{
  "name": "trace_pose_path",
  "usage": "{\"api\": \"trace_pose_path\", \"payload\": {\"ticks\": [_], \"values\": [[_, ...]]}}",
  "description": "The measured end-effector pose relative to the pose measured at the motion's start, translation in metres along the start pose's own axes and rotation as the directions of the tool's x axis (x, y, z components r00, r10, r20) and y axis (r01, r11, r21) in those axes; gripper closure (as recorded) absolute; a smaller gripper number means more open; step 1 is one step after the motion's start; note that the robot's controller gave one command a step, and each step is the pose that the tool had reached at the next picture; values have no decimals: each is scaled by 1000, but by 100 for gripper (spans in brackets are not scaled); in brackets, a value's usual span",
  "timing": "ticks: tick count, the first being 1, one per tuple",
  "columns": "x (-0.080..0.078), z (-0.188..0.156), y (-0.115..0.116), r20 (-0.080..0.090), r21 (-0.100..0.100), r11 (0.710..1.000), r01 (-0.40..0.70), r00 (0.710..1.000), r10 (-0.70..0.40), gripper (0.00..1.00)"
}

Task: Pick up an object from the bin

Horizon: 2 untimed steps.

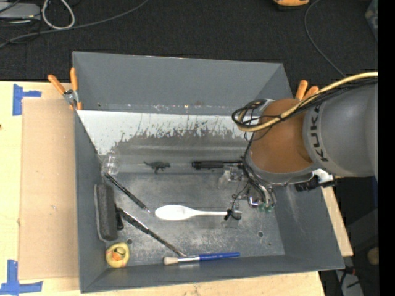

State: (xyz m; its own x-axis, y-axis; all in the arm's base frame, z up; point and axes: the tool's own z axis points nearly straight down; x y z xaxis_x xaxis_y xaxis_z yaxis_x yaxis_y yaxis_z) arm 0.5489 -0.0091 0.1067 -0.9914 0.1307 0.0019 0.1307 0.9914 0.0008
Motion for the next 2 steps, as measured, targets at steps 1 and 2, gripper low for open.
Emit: {"api": "trace_pose_path", "payload": {"ticks": [1,2], "values": [[7,9,41,-10,-4,994,110,994,-110,0],[-7,39,50,3,0,998,65,998,-65,0]]}}
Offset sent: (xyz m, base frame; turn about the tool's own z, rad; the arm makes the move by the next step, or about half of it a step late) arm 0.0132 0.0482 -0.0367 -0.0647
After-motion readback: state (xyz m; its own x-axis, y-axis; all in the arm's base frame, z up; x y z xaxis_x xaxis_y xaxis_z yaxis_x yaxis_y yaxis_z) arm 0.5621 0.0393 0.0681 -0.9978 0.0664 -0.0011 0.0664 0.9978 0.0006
